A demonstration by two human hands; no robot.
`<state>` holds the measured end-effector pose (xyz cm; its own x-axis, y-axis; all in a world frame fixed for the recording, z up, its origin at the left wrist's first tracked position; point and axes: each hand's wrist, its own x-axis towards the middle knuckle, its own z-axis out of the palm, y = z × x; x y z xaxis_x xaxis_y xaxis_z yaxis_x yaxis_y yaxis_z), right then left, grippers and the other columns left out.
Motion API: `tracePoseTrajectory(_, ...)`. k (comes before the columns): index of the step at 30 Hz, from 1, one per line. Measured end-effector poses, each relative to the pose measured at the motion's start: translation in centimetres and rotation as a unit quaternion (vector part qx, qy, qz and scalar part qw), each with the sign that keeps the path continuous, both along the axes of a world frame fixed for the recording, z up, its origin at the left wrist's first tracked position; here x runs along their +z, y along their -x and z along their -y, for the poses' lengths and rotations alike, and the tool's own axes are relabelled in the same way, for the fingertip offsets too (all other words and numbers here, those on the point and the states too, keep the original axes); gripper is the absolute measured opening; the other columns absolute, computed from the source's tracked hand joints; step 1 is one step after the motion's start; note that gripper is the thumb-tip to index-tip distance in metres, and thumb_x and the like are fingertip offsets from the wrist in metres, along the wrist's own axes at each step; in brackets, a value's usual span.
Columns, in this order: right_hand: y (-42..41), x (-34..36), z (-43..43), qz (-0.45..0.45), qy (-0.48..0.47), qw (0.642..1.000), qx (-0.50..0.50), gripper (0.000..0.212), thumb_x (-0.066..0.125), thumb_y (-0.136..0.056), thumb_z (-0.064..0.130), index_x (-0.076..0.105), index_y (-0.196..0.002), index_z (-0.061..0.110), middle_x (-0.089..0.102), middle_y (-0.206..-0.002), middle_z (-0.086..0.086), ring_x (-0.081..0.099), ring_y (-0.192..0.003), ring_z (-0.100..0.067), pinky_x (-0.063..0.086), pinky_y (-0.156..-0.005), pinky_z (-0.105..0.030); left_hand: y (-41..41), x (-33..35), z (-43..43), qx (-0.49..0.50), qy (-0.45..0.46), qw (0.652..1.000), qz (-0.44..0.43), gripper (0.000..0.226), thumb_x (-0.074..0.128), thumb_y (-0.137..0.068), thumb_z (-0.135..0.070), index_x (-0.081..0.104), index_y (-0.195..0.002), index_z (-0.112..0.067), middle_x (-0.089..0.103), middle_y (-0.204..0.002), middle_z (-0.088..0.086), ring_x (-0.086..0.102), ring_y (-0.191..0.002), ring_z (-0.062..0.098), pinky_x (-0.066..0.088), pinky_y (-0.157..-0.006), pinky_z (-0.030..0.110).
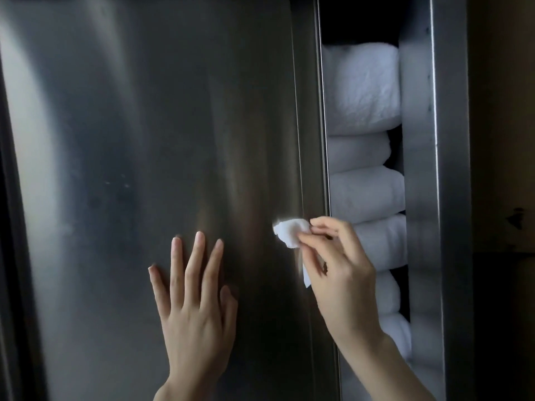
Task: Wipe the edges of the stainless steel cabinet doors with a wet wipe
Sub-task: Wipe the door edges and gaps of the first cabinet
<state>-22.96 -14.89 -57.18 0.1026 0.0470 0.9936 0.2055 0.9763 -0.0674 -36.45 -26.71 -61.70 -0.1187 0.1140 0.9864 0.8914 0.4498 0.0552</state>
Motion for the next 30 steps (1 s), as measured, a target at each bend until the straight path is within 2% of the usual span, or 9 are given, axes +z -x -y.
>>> tracePoseTrajectory(3,-0.9,1.5,-0.1,-0.101,-0.046,0.994,-0.008,0.011,0.068,-0.083,-0.003,0.073,-0.091,0.001,0.064,-0.090,-0.013,0.062,-0.083,-0.016,0.046,-0.087,-0.012,-0.3,0.1,0.1,0.001,0.005,1.000,0.010,0.054,0.034,-0.091,-0.022,0.044,-0.142,-0.008,0.031,-0.155,0.012,0.014,-0.148,0.034,0.003,-0.120,0.051)
tracePoseTrajectory(5,-1.1,2.8,-0.5,-0.140,-0.087,0.986,-0.021,0.012,0.066,-0.085,-0.006,0.073,-0.092,-0.001,0.065,-0.088,-0.015,0.062,-0.082,-0.019,0.048,-0.086,-0.015,-0.7,0.1,-0.1,-0.005,0.009,1.000,0.015,0.055,0.035,-0.091,-0.022,0.043,-0.142,-0.005,0.030,-0.155,0.015,0.014,-0.147,0.036,0.006,-0.120,0.050)
tracePoseTrajectory(8,-0.2,3.6,-1.0,-0.071,-0.063,0.994,-0.048,0.017,0.058,-0.086,-0.007,0.072,-0.095,-0.004,0.067,-0.097,-0.017,0.066,-0.091,-0.028,0.055,-0.082,-0.030,-1.1,0.1,-0.4,-0.011,0.014,1.000,0.021,0.058,0.038,-0.088,-0.022,0.040,-0.143,-0.002,0.028,-0.155,0.019,0.016,-0.147,0.035,0.009,-0.119,0.051)
tracePoseTrajectory(10,0.5,3.1,-1.0,-0.003,-0.033,0.997,-0.070,0.024,0.052,-0.088,0.000,0.070,-0.102,-0.006,0.067,-0.109,-0.018,0.064,-0.105,-0.029,0.054,-0.090,-0.034,-1.1,0.1,-0.6,-0.012,0.017,0.999,0.027,0.060,0.038,-0.088,-0.023,0.037,-0.144,-0.002,0.026,-0.155,0.021,0.015,-0.147,0.035,0.009,-0.118,0.051)
tracePoseTrajectory(13,1.0,1.5,-0.6,0.036,-0.018,0.994,-0.099,0.033,0.045,-0.089,0.000,0.061,-0.117,-0.007,0.061,-0.123,-0.019,0.058,-0.117,-0.028,0.047,-0.098,-0.036,-1.0,0.3,-0.8,-0.013,0.014,0.999,0.029,0.060,0.037,-0.088,-0.024,0.033,-0.144,-0.003,0.025,-0.156,0.021,0.013,-0.147,0.035,0.008,-0.119,0.051)
tracePoseTrajectory(17,1.3,0.3,0.6,0.053,0.015,0.998,-0.040,0.042,0.041,-0.092,0.002,0.045,-0.133,-0.006,0.050,-0.137,-0.019,0.046,-0.129,-0.029,0.043,-0.104,-0.039,-1.2,0.1,-1.0,-0.013,0.009,1.000,0.022,0.060,0.036,-0.089,-0.025,0.032,-0.145,-0.004,0.024,-0.156,0.020,0.013,-0.147,0.035,0.006,-0.120,0.049)
tracePoseTrajectory(21,1.0,0.4,0.6,0.114,0.017,0.993,-0.025,0.047,0.035,-0.096,0.015,0.037,-0.138,-0.006,0.039,-0.145,-0.019,0.035,-0.136,-0.030,0.040,-0.106,-0.046,-1.1,0.0,-1.0,-0.012,0.011,1.000,0.023,0.059,0.036,-0.090,-0.024,0.031,-0.145,-0.005,0.023,-0.157,0.019,0.012,-0.148,0.034,0.004,-0.120,0.048)
tracePoseTrajectory(26,0.8,3.9,0.4,0.160,0.026,0.986,-0.049,0.054,0.026,-0.099,0.030,0.030,-0.143,-0.001,0.032,-0.148,-0.016,0.027,-0.140,-0.027,0.028,-0.114,-0.041,-1.0,0.0,-0.9,-0.009,0.009,1.000,0.017,0.059,0.037,-0.088,-0.024,0.034,-0.143,-0.005,0.028,-0.154,0.020,0.017,-0.146,0.036,0.008,-0.119,0.049)
tracePoseTrajectory(30,1.1,7.7,0.3,0.168,0.027,0.984,-0.052,0.056,0.022,-0.101,0.034,0.022,-0.146,0.002,0.025,-0.153,-0.012,0.018,-0.144,-0.022,0.017,-0.119,-0.034,-1.1,1.0,-0.9,-0.004,0.028,1.000,-0.011,0.061,0.039,-0.086,-0.027,0.035,-0.143,-0.005,0.030,-0.155,0.016,0.020,-0.145,0.034,0.009,-0.119,0.050)
